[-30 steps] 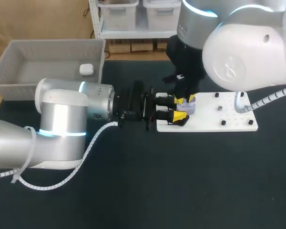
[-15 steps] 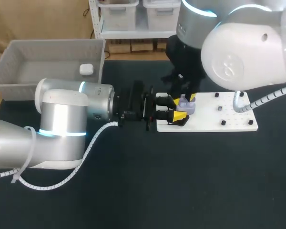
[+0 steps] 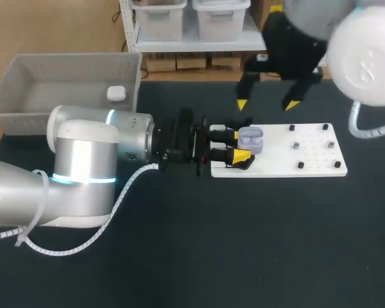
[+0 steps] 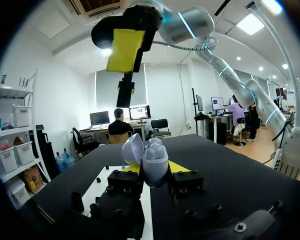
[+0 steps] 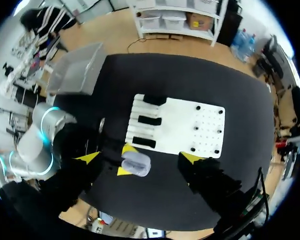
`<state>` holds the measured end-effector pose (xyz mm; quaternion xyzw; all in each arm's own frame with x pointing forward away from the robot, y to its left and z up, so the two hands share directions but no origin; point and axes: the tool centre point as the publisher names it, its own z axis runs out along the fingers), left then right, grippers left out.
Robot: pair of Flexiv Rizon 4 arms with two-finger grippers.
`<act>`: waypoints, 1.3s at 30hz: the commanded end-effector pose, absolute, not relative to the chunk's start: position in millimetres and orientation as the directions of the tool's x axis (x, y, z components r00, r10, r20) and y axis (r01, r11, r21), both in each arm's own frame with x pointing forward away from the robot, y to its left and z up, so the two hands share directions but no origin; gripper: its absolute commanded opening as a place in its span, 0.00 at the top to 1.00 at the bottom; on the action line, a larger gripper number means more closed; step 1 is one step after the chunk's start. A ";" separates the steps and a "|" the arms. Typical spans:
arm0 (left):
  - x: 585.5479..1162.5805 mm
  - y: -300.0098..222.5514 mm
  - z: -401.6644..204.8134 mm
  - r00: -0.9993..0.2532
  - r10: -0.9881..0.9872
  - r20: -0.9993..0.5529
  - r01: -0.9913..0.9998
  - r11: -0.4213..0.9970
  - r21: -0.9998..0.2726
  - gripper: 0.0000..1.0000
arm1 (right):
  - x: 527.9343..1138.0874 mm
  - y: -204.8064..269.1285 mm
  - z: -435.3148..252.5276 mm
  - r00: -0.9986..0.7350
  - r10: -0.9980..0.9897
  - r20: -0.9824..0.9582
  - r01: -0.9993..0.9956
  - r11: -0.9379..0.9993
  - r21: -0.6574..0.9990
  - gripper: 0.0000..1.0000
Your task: Pick up each earbud case from the left stands, insert the matching earbuds, close the lid, and place the case in the box.
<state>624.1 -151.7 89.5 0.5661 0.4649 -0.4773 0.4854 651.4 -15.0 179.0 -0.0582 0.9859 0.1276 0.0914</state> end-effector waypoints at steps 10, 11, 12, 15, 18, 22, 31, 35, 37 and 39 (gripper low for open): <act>622.7 -151.9 90.0 0.113 0.065 -0.991 0.990 -0.091 0.107 1.00 | 683.2 -34.7 134.8 -0.974 0.108 -0.201 0.062 0.973 0.224 0.00; 622.7 -151.9 90.0 0.113 0.065 -0.991 0.990 -0.091 0.107 1.00 | 683.5 -35.7 131.4 -0.975 0.110 -0.193 0.065 0.972 0.225 0.00; 622.7 -151.9 90.0 0.113 0.065 -0.991 0.990 -0.091 0.107 1.00 | 683.2 -36.3 128.4 -0.976 0.109 -0.188 0.066 0.973 0.221 0.00; 622.7 -151.9 90.0 0.113 0.065 -0.991 0.990 -0.091 0.107 1.00 | 679.7 -37.9 120.7 -0.980 0.107 -0.170 0.069 0.975 0.213 0.00; 622.7 -151.9 90.0 0.113 0.065 -0.991 0.990 -0.091 0.107 1.00 | 675.7 -39.6 117.1 -0.982 0.104 -0.158 0.070 0.976 0.208 0.00; 622.7 -151.9 90.0 0.113 0.065 -0.991 0.990 -0.091 0.107 1.00 | 669.8 -42.0 114.8 -0.984 0.100 -0.144 0.070 0.977 0.202 0.00; 622.7 -151.9 90.0 0.113 0.065 -0.991 0.990 -0.091 0.107 1.00 | 652.1 -42.1 116.2 -0.989 0.086 -0.123 0.061 0.979 0.192 0.00; 622.7 -151.9 90.0 0.113 0.065 -0.991 0.990 -0.091 0.107 1.00 | 645.1 -39.9 118.8 -0.991 0.076 -0.114 0.053 0.979 0.198 0.00; 622.7 -151.9 90.0 0.113 0.065 -0.991 0.990 -0.091 0.107 1.00 | 641.7 -38.4 119.4 -0.991 0.071 -0.109 0.048 0.979 0.199 0.00; 622.7 -151.9 90.0 0.113 0.065 -0.991 0.990 -0.091 0.107 1.00 | 638.6 -36.7 119.0 -0.993 0.065 -0.102 0.044 0.979 0.200 0.00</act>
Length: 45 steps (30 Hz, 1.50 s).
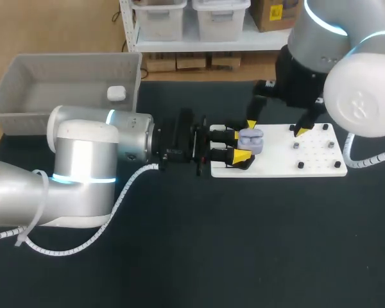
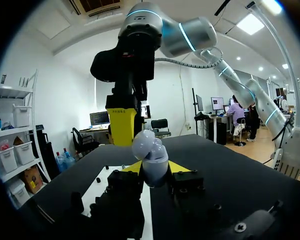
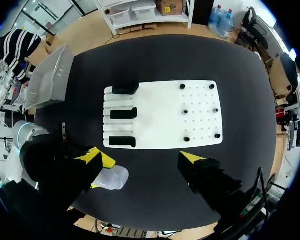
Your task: Pick up each earbud case from the left stands, insert the matching earbuds, close the lid, and place the case in the box.
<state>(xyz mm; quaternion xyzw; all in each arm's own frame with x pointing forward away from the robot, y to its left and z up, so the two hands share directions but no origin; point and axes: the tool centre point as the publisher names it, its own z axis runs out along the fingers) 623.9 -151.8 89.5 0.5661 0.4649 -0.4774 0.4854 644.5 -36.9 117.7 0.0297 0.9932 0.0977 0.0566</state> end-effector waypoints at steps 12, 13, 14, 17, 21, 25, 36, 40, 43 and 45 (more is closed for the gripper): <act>622.7 -151.9 90.0 0.113 0.065 -0.991 0.990 -0.091 0.107 1.00 | 630.3 -45.9 166.9 -0.919 0.048 -0.391 -0.071 0.956 0.284 0.00; 622.7 -151.9 90.0 0.113 0.065 -0.991 0.990 -0.091 0.107 1.00 | 626.2 -46.4 173.7 -0.906 0.029 -0.422 -0.104 0.952 0.287 0.00; 622.7 -151.9 90.0 0.113 0.065 -0.991 0.990 -0.091 0.107 1.00 | 621.7 -47.3 179.3 -0.894 0.023 -0.448 -0.119 0.950 0.287 0.00; 622.6 -139.8 99.3 0.091 0.078 -0.993 0.995 -0.046 0.087 1.00 | 608.1 -54.3 191.9 -0.850 0.036 -0.525 -0.127 0.954 0.271 0.00; 626.1 -112.3 111.6 0.039 0.068 -0.997 0.997 0.064 0.043 1.00 | 593.1 -65.2 198.5 -0.830 0.063 -0.554 -0.120 0.950 0.288 0.00; 627.7 -84.2 123.2 0.035 0.088 -0.996 0.988 0.150 0.048 1.00 | 583.9 -72.3 202.5 -0.823 0.092 -0.561 -0.111 0.942 0.317 0.00; 685.8 -14.4 162.5 0.124 0.236 -0.964 0.897 0.388 0.211 1.00 | 583.9 -72.3 202.5 -0.823 0.092 -0.561 -0.111 0.942 0.317 0.00; 720.5 7.1 171.2 0.131 0.311 -0.941 0.844 0.463 0.270 1.00 | 583.9 -72.3 202.5 -0.823 0.092 -0.561 -0.111 0.942 0.317 0.00; 742.0 16.9 172.5 0.123 0.377 -0.918 0.817 0.487 0.310 1.00 | 583.9 -72.3 202.5 -0.823 0.092 -0.561 -0.111 0.942 0.317 0.00; 754.9 20.9 173.4 0.124 0.425 -0.897 0.805 0.486 0.341 1.00 | 583.9 -72.3 202.5 -0.823 0.092 -0.561 -0.111 0.942 0.317 0.00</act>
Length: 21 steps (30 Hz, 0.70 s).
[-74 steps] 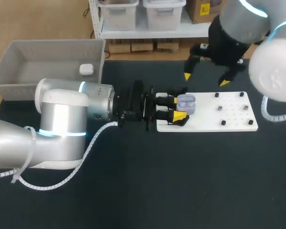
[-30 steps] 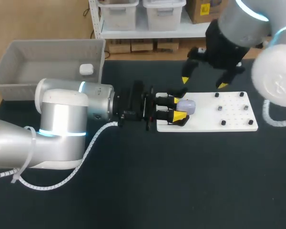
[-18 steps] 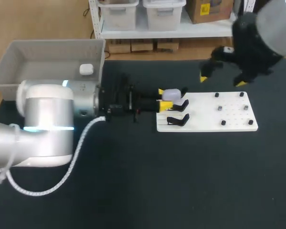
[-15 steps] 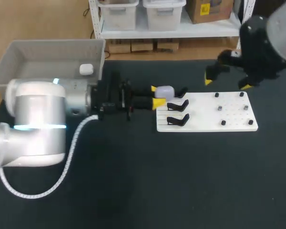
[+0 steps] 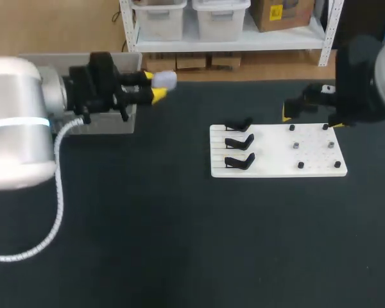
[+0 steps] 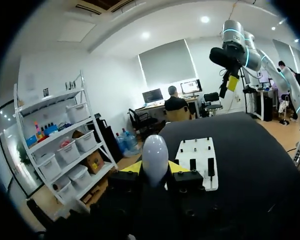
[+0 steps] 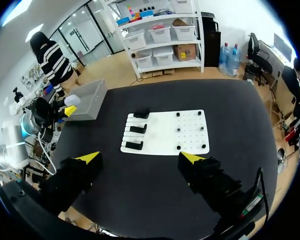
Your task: Pick up each earbud case from the left stands, insert the matching earbuds, close the lid, and place the case in the box.
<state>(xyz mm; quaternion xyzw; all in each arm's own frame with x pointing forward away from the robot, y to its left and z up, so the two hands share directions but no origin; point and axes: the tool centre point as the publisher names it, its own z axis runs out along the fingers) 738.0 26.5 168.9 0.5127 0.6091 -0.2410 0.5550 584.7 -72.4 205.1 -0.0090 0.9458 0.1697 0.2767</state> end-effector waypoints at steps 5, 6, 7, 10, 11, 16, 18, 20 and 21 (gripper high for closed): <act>788.9 33.8 172.9 0.100 0.472 -0.876 0.774 0.516 0.367 1.00 | 583.9 -72.3 202.5 -0.823 0.092 -0.561 -0.111 0.942 0.317 0.00; 796.2 37.8 171.5 0.089 0.484 -0.870 0.767 0.524 0.370 1.00 | 583.9 -72.3 202.5 -0.823 0.092 -0.561 -0.111 0.942 0.317 0.00; 804.2 42.2 169.1 0.081 0.510 -0.857 0.761 0.524 0.383 1.00 | 583.9 -72.3 202.5 -0.823 0.092 -0.561 -0.111 0.942 0.317 0.00; 822.8 55.0 164.1 0.041 0.531 -0.846 0.736 0.557 0.385 1.00 | 583.9 -72.3 202.5 -0.823 0.092 -0.561 -0.111 0.942 0.317 0.00; 830.5 60.6 161.3 0.029 0.537 -0.843 0.728 0.567 0.386 1.00 | 583.9 -72.3 202.5 -0.823 0.092 -0.561 -0.111 0.942 0.317 0.00; 848.9 73.9 150.8 -0.028 0.574 -0.818 0.688 0.605 0.401 1.00 | 583.9 -72.3 202.5 -0.823 0.092 -0.561 -0.111 0.942 0.317 0.00; 854.4 76.8 146.2 -0.052 0.595 -0.802 0.667 0.618 0.415 1.00 | 583.9 -72.3 202.5 -0.823 0.092 -0.561 -0.111 0.942 0.317 0.00; 857.2 79.3 142.1 -0.087 0.600 -0.795 0.645 0.642 0.414 1.00 | 583.9 -72.3 202.5 -0.823 0.092 -0.561 -0.111 0.942 0.317 0.00; 858.6 80.3 140.7 -0.110 0.605 -0.789 0.634 0.654 0.413 1.00 | 583.9 -72.3 202.5 -0.823 0.092 -0.561 -0.111 0.942 0.317 0.00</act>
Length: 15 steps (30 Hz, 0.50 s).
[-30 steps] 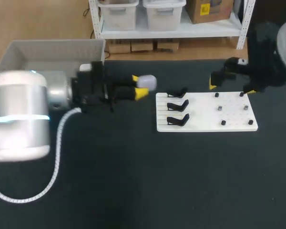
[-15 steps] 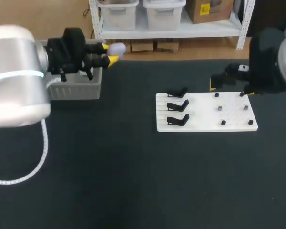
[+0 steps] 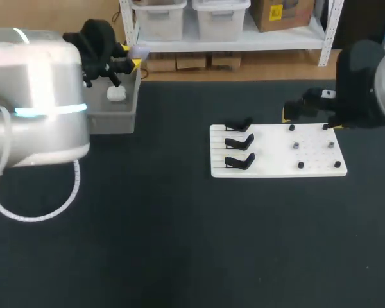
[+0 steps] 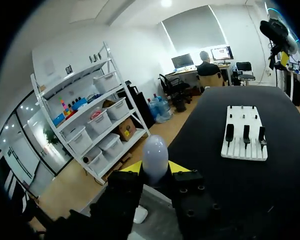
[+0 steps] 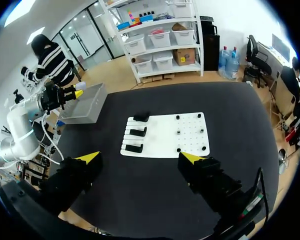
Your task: Pick up each earbud case from the left stands, insert the matching earbuds, close the lid, and place the case in the box.
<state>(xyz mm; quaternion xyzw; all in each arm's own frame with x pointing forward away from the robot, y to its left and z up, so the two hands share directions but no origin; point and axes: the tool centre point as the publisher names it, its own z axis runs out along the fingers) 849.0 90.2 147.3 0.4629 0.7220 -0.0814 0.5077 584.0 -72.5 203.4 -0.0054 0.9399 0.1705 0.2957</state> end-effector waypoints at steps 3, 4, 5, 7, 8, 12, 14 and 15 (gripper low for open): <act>864.7 86.3 138.4 -0.165 0.614 -0.772 0.581 0.693 0.427 1.00 | 583.9 -72.3 202.5 -0.823 0.092 -0.561 -0.111 0.942 0.317 0.00; 866.8 87.8 138.6 -0.176 0.616 -0.768 0.567 0.701 0.433 1.00 | 583.9 -72.3 202.5 -0.823 0.092 -0.561 -0.111 0.942 0.317 0.00; 869.5 89.8 139.2 -0.197 0.624 -0.756 0.548 0.709 0.443 1.00 | 583.9 -72.3 202.5 -0.823 0.092 -0.561 -0.111 0.942 0.317 0.00; 875.4 93.4 139.6 -0.224 0.624 -0.748 0.520 0.726 0.450 1.00 | 583.9 -72.3 202.5 -0.823 0.092 -0.561 -0.111 0.942 0.317 0.00; 881.1 96.7 139.0 -0.234 0.626 -0.744 0.513 0.729 0.453 1.00 | 583.9 -72.3 202.5 -0.823 0.092 -0.561 -0.111 0.942 0.317 0.00; 894.9 103.5 135.8 -0.285 0.624 -0.728 0.475 0.751 0.457 1.00 | 583.9 -72.3 202.5 -0.823 0.092 -0.561 -0.111 0.942 0.317 0.00; 896.1 107.8 132.3 -0.314 0.598 -0.737 0.442 0.779 0.444 1.00 | 583.9 -72.3 202.5 -0.823 0.092 -0.561 -0.111 0.942 0.317 0.00; 896.6 108.7 130.7 -0.311 0.577 -0.755 0.434 0.793 0.427 1.00 | 583.9 -72.3 202.5 -0.823 0.092 -0.561 -0.111 0.942 0.317 0.00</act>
